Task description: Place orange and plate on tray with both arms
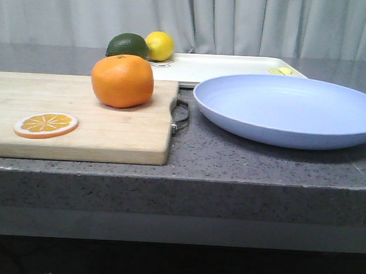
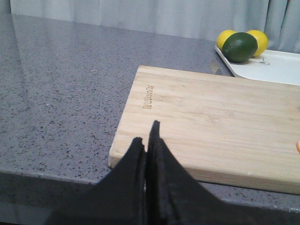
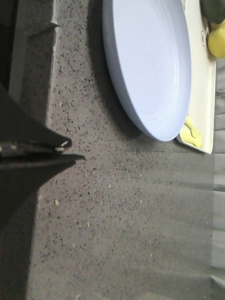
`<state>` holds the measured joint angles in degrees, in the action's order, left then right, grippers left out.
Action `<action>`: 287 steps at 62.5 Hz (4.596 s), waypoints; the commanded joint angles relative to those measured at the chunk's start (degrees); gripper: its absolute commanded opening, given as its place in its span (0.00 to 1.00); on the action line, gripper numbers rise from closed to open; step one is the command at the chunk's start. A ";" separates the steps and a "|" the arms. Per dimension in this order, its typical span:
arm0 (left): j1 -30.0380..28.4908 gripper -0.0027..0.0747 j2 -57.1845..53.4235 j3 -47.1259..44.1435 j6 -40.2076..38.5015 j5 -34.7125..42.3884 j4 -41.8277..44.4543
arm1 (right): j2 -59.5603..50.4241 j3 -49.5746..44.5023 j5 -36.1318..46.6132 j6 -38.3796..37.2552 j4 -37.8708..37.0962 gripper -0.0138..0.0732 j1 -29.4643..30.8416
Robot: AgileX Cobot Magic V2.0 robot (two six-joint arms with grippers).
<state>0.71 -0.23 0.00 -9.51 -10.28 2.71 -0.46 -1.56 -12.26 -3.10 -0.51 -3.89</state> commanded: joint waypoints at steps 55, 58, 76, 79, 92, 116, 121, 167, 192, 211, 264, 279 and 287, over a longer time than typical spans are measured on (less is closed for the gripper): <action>-0.10 0.01 -1.20 -0.32 -0.26 5.10 -0.37 | -1.37 0.25 4.54 0.65 0.05 0.09 0.24; -0.10 0.01 -1.20 -0.32 -0.26 5.10 -0.37 | -1.37 0.25 4.54 0.65 0.05 0.09 0.24; -0.10 0.01 -1.20 -0.32 -0.26 5.10 -0.37 | -1.37 0.25 5.72 0.65 0.05 0.09 0.24; -0.10 0.01 -1.20 -0.32 -0.26 5.25 -0.37 | -1.37 0.25 6.47 0.65 0.05 0.09 0.24; -0.10 0.01 -1.20 -0.32 -0.26 11.55 -0.37 | -1.37 0.25 13.57 0.54 0.10 0.09 0.24; -0.10 0.01 1.94 9.50 -0.26 16.10 0.77 | 3.64 14.65 8.68 -1.23 0.51 0.09 0.24; -0.10 0.01 6.71 14.72 -0.26 12.57 3.27 | 8.72 19.84 5.99 -1.23 0.51 0.09 0.24; -0.10 0.01 40.78 30.84 -0.26 13.24 3.73 | 40.32 38.32 7.14 -1.18 0.51 0.17 0.24; -0.10 0.88 40.78 30.84 -0.26 14.11 3.66 | 40.32 38.32 7.00 -1.18 0.51 0.91 0.24; -0.10 0.92 40.78 30.84 -0.26 14.41 3.66 | 40.32 38.32 7.00 -1.18 0.51 0.90 0.24; 30.28 0.92 78.92 71.22 1.74 -15.79 1.17 | 40.32 38.32 7.01 -1.18 0.51 0.90 0.24; 34.46 0.92 91.48 85.59 5.72 -31.68 1.17 | 40.32 38.32 7.01 -1.18 0.51 0.90 0.24; 34.46 0.92 96.35 90.87 5.72 -41.25 0.69 | 40.32 38.32 7.01 -1.18 0.51 0.90 0.24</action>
<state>34.80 96.08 86.38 -3.93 -48.04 3.73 39.75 34.56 -9.99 -4.22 0.00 -3.89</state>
